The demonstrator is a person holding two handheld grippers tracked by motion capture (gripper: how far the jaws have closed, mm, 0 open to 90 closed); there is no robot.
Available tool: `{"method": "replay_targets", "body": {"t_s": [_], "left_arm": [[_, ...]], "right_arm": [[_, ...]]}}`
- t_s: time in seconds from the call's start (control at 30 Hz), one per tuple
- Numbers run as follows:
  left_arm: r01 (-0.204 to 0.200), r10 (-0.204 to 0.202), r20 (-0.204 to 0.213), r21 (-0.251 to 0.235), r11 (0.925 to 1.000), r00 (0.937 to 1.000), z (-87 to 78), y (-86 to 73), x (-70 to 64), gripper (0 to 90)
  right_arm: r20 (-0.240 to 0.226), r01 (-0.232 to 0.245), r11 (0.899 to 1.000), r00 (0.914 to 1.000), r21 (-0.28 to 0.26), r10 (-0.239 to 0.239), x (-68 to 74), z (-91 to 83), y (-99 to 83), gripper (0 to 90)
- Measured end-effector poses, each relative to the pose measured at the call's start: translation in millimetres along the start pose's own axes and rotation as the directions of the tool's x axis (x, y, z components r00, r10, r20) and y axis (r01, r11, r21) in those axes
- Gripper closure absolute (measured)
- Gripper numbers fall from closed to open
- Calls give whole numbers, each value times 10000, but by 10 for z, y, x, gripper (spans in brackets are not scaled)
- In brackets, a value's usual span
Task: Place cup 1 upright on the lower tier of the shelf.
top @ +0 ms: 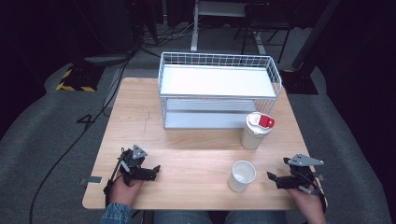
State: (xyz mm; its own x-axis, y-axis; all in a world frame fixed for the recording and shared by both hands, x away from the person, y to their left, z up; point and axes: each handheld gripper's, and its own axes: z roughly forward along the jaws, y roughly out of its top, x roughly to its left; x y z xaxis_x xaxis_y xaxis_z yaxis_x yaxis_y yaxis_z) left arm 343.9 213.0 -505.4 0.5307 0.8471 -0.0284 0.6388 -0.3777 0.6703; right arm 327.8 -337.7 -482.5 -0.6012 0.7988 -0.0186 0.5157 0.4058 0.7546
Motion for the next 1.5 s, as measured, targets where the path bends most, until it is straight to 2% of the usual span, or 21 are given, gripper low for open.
{"method": "replay_targets", "body": {"t_s": [0.17, 0.2, 0.3, 0.43, 0.7, 1.1, 1.3, 1.5], "left_arm": [[3, -3, -41, -22, 10000, 10000, 3, 0, 1, 30], [-4, 4, -36, -21, 10000, 10000, 3, 0, 1, 30], [-3, 3, -37, -20, 10000, 10000, 3, 0, 1, 30], [-4, 4, -36, -19, 10000, 10000, 3, 0, 1, 30], [-5, 5, -37, -21, 10000, 10000, 3, 0, 1, 30], [-6, 6, -37, -18, 10000, 10000, 3, 0, 1, 30], [-7, 7, -35, -16, 10000, 10000, 3, 0, 1, 30], [-5, 5, -36, -18, 10000, 10000, 3, 0, 1, 30]], "right_arm": [[-253, 244, 9996, 9994, -153, -248, 127, -106, 14, 57], [-508, 328, 9992, 9981, -237, -340, 189, -140, 18, 57], [-805, 520, 9982, 9953, -291, -542, 285, -190, 38, 57], [-1215, 821, 9955, 9887, -467, -873, 404, -242, 81, 57], [-1968, 1059, 9914, 9732, -769, -1192, 616, -275, 153, 57], [-2883, 1147, 9913, 9488, -653, -1288, 824, -86, 250, 56], [-3102, 1267, 9909, 9411, -461, -1348, 857, 65, 274, 56], [-3350, 1189, 9923, 9340, -359, -1240, 889, 201, 291, 56]]}}
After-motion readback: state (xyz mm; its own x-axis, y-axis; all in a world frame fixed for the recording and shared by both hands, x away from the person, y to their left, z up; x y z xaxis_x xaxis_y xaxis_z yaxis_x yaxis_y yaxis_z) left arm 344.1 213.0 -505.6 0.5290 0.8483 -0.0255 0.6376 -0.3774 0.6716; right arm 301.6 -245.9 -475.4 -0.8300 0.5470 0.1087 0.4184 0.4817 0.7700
